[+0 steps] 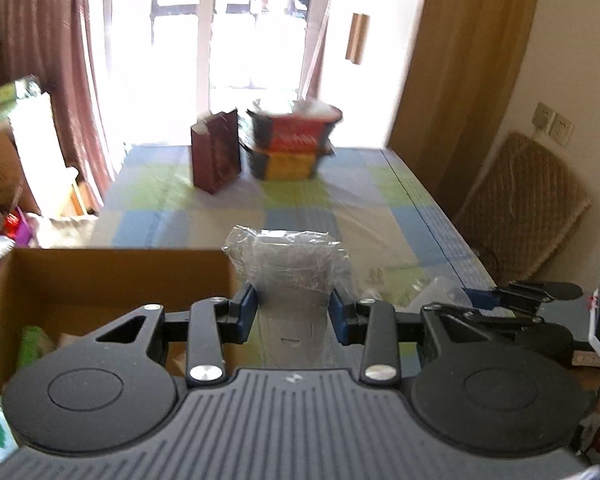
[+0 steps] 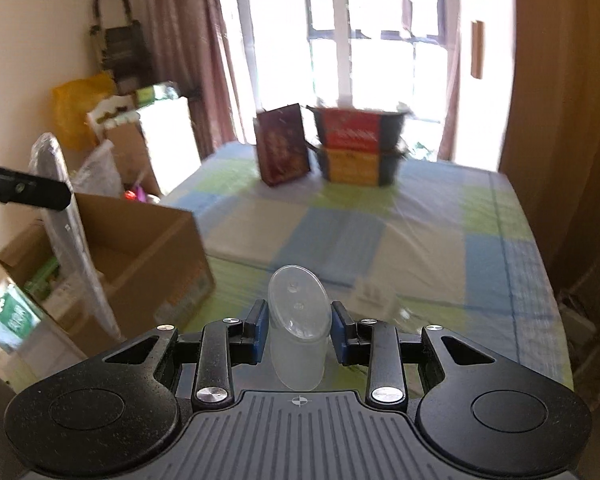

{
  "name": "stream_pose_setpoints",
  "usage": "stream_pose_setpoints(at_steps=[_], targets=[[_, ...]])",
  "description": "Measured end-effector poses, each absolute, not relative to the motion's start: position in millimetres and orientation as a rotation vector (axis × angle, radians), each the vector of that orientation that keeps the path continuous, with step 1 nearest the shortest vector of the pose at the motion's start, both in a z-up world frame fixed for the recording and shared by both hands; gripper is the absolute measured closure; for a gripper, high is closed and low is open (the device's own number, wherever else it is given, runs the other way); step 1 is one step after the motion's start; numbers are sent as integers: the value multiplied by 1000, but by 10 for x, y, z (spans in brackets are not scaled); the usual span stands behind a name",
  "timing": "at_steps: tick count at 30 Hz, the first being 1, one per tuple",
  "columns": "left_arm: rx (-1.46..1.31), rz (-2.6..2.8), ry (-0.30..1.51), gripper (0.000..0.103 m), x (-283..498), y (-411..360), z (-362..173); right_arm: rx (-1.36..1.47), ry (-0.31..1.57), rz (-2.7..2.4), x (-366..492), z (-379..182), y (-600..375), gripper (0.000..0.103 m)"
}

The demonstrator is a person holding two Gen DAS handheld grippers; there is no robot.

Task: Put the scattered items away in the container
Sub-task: 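Carry white tube and clear cup over the cardboard box with both grippers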

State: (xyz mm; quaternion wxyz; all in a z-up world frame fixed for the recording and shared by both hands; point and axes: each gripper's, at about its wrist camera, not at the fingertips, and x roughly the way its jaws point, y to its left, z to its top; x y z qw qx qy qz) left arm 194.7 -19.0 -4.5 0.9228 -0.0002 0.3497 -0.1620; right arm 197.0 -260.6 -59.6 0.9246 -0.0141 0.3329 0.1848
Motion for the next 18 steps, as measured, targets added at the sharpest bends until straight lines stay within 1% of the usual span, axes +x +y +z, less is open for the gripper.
stream_pose_setpoints(at_steps=[4, 10, 18], targets=[[4, -280, 678, 70, 1947, 114, 154, -31, 649, 426, 1984, -394, -2359, 68], [38, -218, 669, 70, 1985, 505, 276, -27, 621, 488, 2004, -181, -1968, 68], [64, -206, 807, 70, 2255, 928, -105, -32, 644, 563, 2040, -170, -1439, 68]])
